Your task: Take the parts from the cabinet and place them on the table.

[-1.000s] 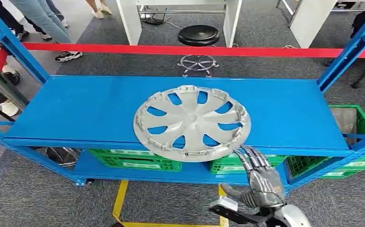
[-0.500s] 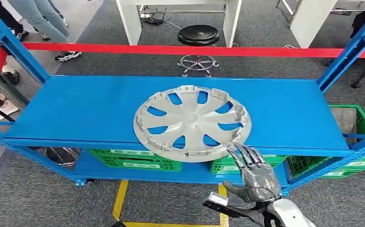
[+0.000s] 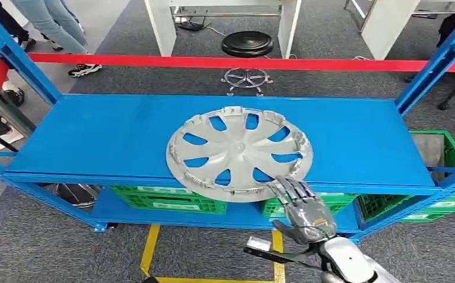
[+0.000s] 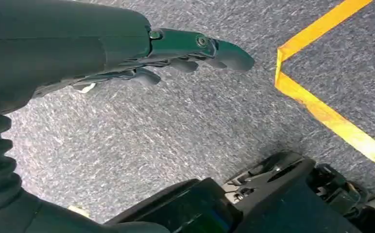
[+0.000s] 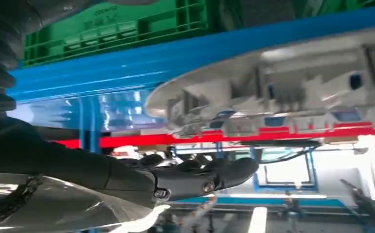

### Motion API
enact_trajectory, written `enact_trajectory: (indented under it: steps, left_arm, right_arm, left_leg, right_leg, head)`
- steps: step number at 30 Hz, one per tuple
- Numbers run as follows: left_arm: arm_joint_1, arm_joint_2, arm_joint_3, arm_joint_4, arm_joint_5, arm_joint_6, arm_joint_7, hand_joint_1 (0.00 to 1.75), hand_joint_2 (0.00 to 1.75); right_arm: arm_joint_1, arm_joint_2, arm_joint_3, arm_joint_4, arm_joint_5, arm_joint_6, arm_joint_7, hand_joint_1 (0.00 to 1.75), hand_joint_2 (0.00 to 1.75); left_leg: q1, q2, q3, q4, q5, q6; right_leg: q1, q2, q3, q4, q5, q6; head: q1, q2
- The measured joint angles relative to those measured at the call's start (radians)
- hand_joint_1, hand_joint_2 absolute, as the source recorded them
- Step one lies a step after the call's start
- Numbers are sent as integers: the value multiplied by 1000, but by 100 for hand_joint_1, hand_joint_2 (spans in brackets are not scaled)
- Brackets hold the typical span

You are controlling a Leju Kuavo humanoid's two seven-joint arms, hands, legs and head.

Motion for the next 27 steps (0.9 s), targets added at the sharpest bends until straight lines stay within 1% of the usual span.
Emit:
enact_trajectory:
  steps: [2,8,17,21,27]
  left_arm:
    - [-8,1,-12,5,-3,-1,0,0,175]
    - [-18,3,-31,12,-4,-3,0,0,175]
    - [-24,7,-55,17,-3,-6,0,0,175]
    - [-28,8,-67,18,-3,-12,1,0,175]
    - [-31,12,-84,18,1,-15,3,0,175]
  right_arm:
    - [-40,18,29,52,21,0,-2,0,175]
    - [-105,57,76,129,24,4,-5,0,175]
    - [-167,82,122,189,15,26,-3,0,175]
    - [-212,103,139,232,2,43,-3,0,175]
    - [-260,132,155,306,-20,44,5,0,175]
  left_leg:
    - [0,0,0,0,0,0]
    - [0,0,1,0,0,0]
    - [0,0,1,0,0,0]
    - [0,0,1,0,0,0]
    - [0,0,1,0,0,0]
  right_leg:
    - [0,0,0,0,0,0]
    - [0,0,0,0,0,0]
    - [0,0,0,0,0,0]
    - [0,0,0,0,0,0]
    - [0,0,0,0,0,0]
  head:
    - [0,0]
    - [0,0]
    - [0,0]
    - [0,0]
    - [0,0]
